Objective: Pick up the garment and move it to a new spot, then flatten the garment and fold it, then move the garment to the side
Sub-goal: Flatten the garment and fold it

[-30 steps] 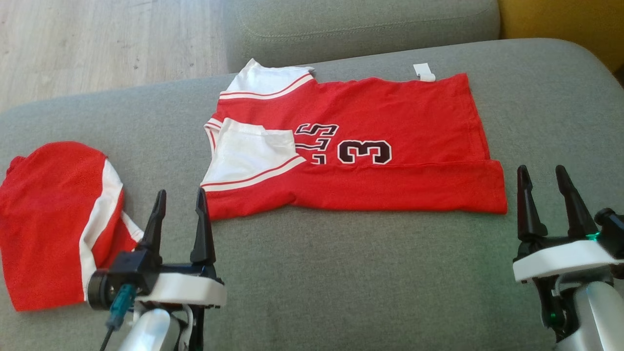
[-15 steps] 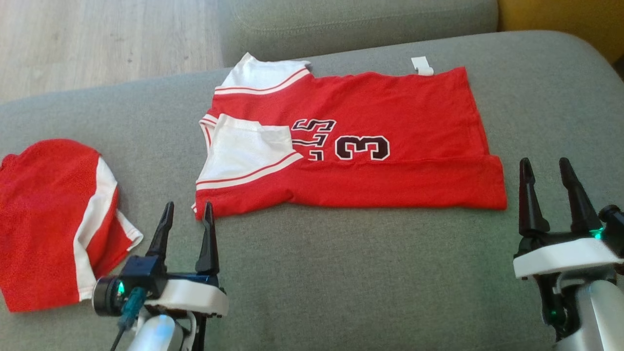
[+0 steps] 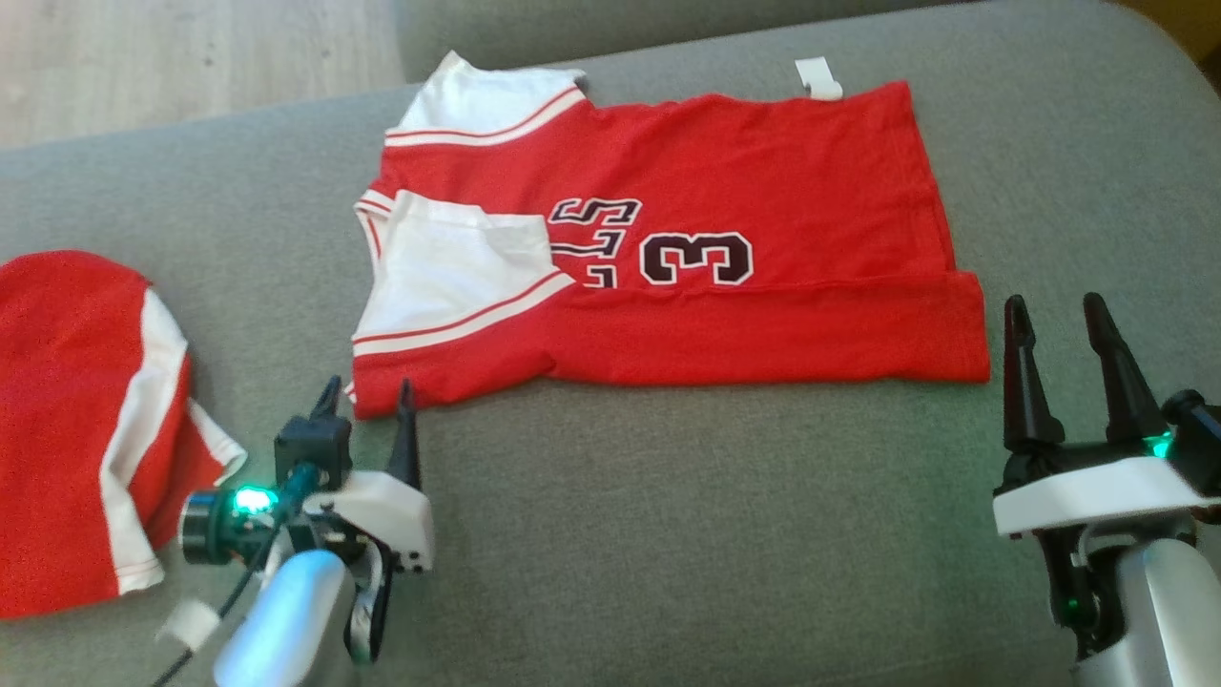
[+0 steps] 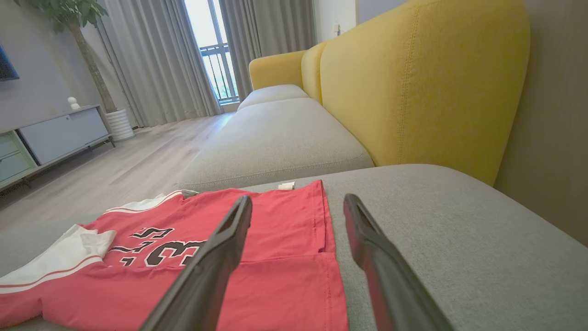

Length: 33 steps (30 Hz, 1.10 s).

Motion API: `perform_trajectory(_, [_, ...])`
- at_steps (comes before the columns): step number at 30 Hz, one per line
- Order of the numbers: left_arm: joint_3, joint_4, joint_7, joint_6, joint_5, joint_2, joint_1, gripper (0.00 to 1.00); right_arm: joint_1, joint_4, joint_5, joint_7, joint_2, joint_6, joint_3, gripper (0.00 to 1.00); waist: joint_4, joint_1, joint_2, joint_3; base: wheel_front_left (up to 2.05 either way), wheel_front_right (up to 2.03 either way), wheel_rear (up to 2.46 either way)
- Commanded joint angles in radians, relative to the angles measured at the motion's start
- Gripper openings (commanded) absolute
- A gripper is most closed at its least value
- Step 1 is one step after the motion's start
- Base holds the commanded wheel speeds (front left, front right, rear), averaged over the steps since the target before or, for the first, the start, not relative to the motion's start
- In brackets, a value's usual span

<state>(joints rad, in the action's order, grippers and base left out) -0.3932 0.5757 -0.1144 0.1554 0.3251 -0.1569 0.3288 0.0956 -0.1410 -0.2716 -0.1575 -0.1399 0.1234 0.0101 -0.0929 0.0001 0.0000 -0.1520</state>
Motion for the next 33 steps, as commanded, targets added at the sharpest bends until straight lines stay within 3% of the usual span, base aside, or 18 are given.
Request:
perform_trajectory(1, [0.025,0.014,0.027,0.016,-0.016,-0.025,0.067,1.0,0.042,0.04,0.006,0.002,-0.003,0.007,-0.025,1.0,-0.016,-0.0001,0.0,-0.019,0.0,0.0,0.0])
perform_trajectory(7, [0.014,0.118,0.097,0.03,-0.03,-0.039,0.135,1.0,0.054,0.041,0.006,-0.005,0.002,0.007,-0.03,1.0,-0.038,-0.0001,0.0,-0.053,0.0,0.0,0.0])
perform_trajectory(12, [-0.008,0.18,0.159,0.004,-0.024,-0.038,0.154,0.98,0.057,0.034,0.007,-0.012,0.004,0.007,-0.025,1.0,-0.042,-0.0001,0.0,-0.06,0.0,0.0,0.0])
perform_trajectory(13, [-0.013,0.187,0.169,-0.005,-0.021,-0.035,0.155,0.4,0.057,0.032,0.007,-0.012,0.004,0.007,-0.023,1.0,-0.041,-0.0001,0.0,-0.06,0.0,0.0,0.0])
perform_trajectory(14, [-0.015,0.189,0.171,-0.011,-0.018,-0.033,0.156,0.0,0.058,0.03,0.007,-0.012,0.004,0.007,-0.022,1.0,-0.04,-0.0001,0.0,-0.06,0.0,0.0,0.0])
perform_trajectory(23, [-0.016,0.085,-0.014,-0.015,-0.021,-0.018,0.165,0.0,0.105,-0.041,0.068,0.066,0.041,0.007,0.022,1.0,-0.007,-0.0001,0.0,-0.051,0.0,0.0,0.0])
perform_trajectory(33, [-0.047,-0.03,-0.064,-0.014,-0.043,-0.018,0.164,0.0,0.207,-0.232,0.162,0.206,0.088,0.007,0.142,1.0,0.04,-0.0001,0.0,-0.064,0.0,0.0,0.0])
